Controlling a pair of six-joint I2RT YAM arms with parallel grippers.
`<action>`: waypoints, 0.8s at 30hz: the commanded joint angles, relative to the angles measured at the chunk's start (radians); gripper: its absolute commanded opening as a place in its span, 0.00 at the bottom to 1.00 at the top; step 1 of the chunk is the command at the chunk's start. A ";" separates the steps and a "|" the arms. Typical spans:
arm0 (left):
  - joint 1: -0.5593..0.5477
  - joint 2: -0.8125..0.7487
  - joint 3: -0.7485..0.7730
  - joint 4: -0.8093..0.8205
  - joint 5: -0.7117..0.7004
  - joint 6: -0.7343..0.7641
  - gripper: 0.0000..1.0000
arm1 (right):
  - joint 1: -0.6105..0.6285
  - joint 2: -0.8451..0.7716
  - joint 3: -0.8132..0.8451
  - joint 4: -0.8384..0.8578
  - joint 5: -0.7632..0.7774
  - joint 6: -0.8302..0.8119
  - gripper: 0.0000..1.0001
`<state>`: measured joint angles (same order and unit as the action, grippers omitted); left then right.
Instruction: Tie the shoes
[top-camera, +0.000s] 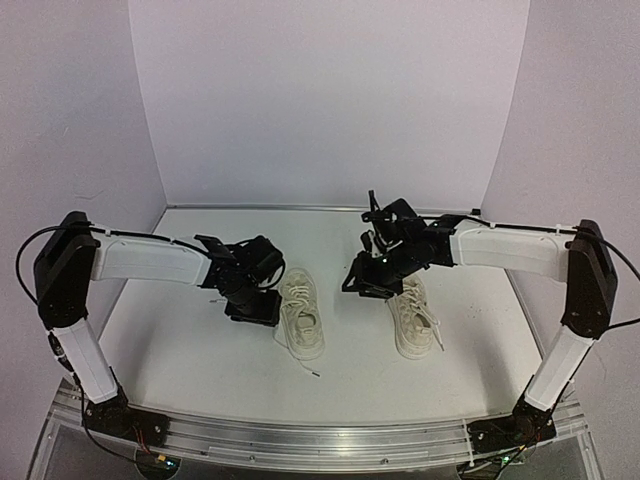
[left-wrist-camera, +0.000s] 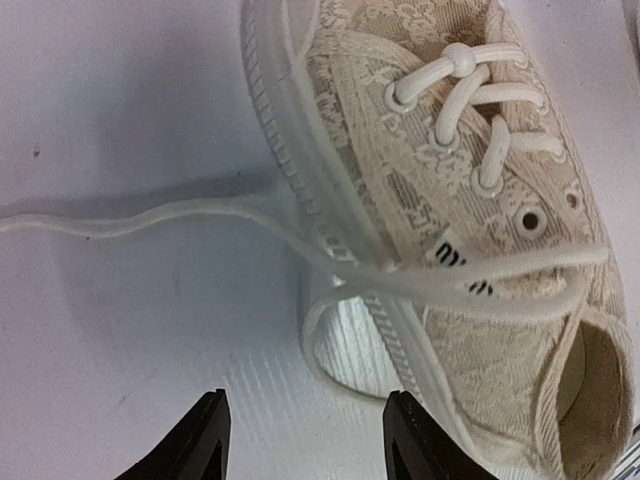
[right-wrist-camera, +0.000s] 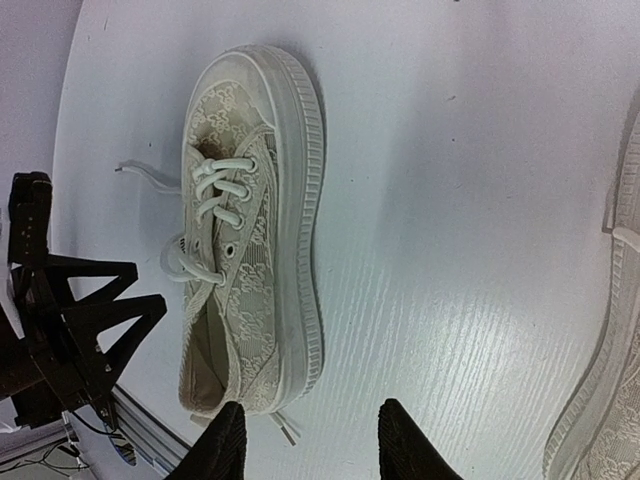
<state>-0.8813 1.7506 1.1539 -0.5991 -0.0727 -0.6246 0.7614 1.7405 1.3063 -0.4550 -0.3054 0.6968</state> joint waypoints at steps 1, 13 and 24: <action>-0.007 0.085 0.084 0.011 -0.007 0.011 0.55 | -0.010 -0.058 -0.009 0.016 -0.001 -0.005 0.43; -0.036 0.152 0.098 -0.187 -0.089 0.001 0.55 | -0.027 -0.078 -0.030 0.016 0.001 -0.005 0.42; 0.025 -0.036 -0.116 -0.292 -0.066 -0.014 0.50 | -0.036 -0.086 -0.046 0.018 -0.004 -0.016 0.41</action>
<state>-0.9046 1.8038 1.1100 -0.8286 -0.1344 -0.6282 0.7319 1.6993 1.2727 -0.4538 -0.3064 0.6958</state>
